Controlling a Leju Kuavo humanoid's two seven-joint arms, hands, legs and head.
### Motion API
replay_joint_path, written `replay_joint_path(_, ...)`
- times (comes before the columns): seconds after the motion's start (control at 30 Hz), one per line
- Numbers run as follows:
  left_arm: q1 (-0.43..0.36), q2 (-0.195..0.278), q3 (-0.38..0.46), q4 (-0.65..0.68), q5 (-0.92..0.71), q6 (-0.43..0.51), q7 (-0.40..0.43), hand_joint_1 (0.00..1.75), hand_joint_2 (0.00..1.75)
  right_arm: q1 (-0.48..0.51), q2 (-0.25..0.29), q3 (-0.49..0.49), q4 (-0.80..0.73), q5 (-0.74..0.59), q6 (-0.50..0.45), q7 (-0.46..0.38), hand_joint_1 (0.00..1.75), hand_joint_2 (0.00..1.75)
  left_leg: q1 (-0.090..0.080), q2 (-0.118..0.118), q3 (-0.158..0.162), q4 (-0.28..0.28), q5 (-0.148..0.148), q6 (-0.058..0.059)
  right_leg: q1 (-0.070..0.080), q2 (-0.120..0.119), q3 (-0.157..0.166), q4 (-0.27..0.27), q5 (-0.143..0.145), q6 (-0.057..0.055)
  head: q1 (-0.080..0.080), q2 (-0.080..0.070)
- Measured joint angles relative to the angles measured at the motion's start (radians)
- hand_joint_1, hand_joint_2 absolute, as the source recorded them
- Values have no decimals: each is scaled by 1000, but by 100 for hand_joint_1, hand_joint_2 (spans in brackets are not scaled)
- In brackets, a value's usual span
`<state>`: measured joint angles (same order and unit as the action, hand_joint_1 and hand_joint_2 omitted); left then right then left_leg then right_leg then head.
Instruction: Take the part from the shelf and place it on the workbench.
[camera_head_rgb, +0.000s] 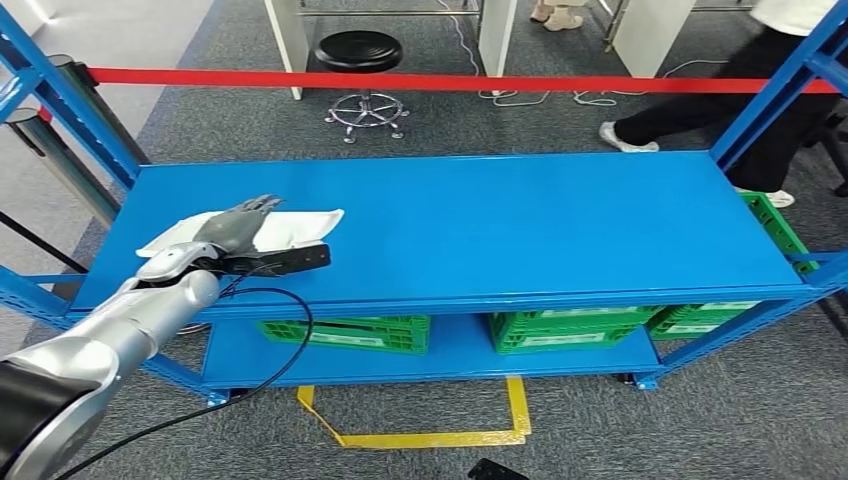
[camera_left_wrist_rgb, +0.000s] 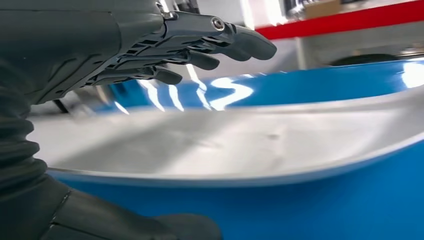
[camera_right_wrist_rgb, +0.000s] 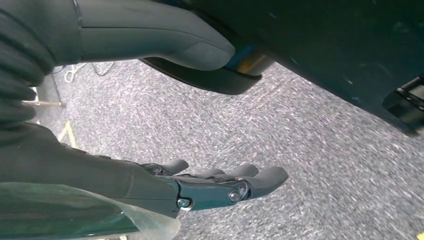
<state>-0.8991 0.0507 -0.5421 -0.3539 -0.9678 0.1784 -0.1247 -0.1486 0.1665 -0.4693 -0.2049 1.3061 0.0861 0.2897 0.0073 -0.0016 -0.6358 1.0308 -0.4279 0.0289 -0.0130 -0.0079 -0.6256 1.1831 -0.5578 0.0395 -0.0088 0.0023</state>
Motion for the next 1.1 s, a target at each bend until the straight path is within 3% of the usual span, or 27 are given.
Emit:
replay_joint_path(0.07,-17,1,-22,3,-59,4,71,0,175,7,0,-3,0,2,0,0,0,175,-3,-1,-2,5,-1,-6,1,0,45,-106,44,-4,0,0)
replay_joint_path(0.1,-24,1,-31,5,-79,8,106,0,175,9,0,-4,0,-1,0,-2,0,175,-4,-1,-6,7,1,-11,2,2,59,-135,44,-7,-1,0)
replay_joint_path(0.23,-36,3,-54,14,-132,12,193,0,175,14,0,-36,0,-39,0,-19,0,175,-5,1,-17,18,-2,-31,-1,6,73,-159,38,-27,-2,0)
replay_joint_path(0.3,-41,6,-60,19,-152,4,221,0,175,16,0,-47,0,-42,-1,-25,0,175,-2,0,-48,92,-44,-41,-5,6,78,-162,41,-35,-3,0)
replay_joint_path(0.37,-43,11,-66,29,-168,-9,246,0,175,17,0,-53,0,-40,-2,-27,0,175,-1,0,-104,219,-96,-48,-5,6,79,-162,41,-38,-3,0)
replay_joint_path(0.43,-41,15,-73,37,-185,-21,266,0,175,18,0,-58,0,-37,-3,-29,0,175,0,0,-132,277,-98,-49,-5,7,81,-161,40,-39,-3,0)
replay_joint_path(0.47,-41,17,-76,39,-196,-26,277,0,175,18,0,-59,0,-35,-3,-30,0,175,-1,0,-122,252,-73,-47,-5,7,83,-161,39,-39,-3,0)
replay_joint_path(0.53,-43,20,-81,42,-217,-35,299,0,175,18,0,-61,0,-31,-4,-30,0,175,-1,0,-67,130,-3,-39,-4,7,89,-161,34,-37,-3,0)
replay_joint_path(0.57,-45,21,-83,44,-224,-39,308,0,175,18,0,-61,0,-29,-4,-30,0,175,-3,0,-41,73,18,-35,-3,7,89,-161,31,-34,-3,0)
replay_joint_path(0.63,-48,23,-86,47,-231,-44,316,0,175,18,1,-62,0,-28,-5,-31,0,175,-7,-1,-18,17,19,-27,0,6,83,-161,30,-26,-2,0)
replay_joint_path(0.7,-50,23,-88,48,-235,-45,318,0,175,18,0,-62,0,-28,-6,-31,0,175,-5,-1,-14,3,12,-19,1,5,80,-164,28,-16,-2,0)
replay_joint_path(0.77,-54,23,-92,49,-246,-51,328,0,175,18,0,-63,0,-26,-6,-31,0,175,0,-1,-7,-6,13,-10,2,4,69,-138,5,-7,0,0)
replay_joint_path(0.87,-58,25,-107,53,-295,-76,383,5,175,10,0,-65,0,-23,-8,-32,0,175,1,2,-3,-11,13,-1,2,3,-8,31,-74,0,4,0)
replay_joint_path(0.9,-59,26,-111,56,-310,-86,404,47,175,7,0,-67,0,-22,-8,-33,0,175,0,3,-3,-10,12,0,2,2,-31,82,-87,1,5,0)
replay_joint_path(0.93,-59,26,-114,58,-319,-96,423,90,175,5,0,-68,0,-21,-9,-33,0,175,0,3,-2,-10,12,0,2,2,-40,102,-83,2,5,0)
replay_joint_path(0.97,-59,27,-115,60,-323,-109,438,134,175,5,0,-70,0,-20,-9,-33,0,175,0,2,-1,-10,12,0,2,1,-32,85,-60,1,5,0)
replay_joint_path(1.0,-60,27,-116,62,-324,-122,450,172,175,7,0,-71,0,-17,-9,-32,0,175,0,1,0,-9,12,0,2,1,-8,33,-23,0,5,0)
replay_joint_path(1.07,-60,28,-114,66,-323,-147,470,175,175,14,0,-72,0,-13,-9,-32,0,175,-2,-1,-3,-6,13,-4,2,2,45,-90,33,-5,5,0)
replay_joint_path(1.1,-60,29,-112,68,-323,-158,478,175,175,17,0,-74,0,-11,-9,-32,0,175,-4,-1,-8,-4,16,-8,2,3,64,-134,42,-8,4,0)
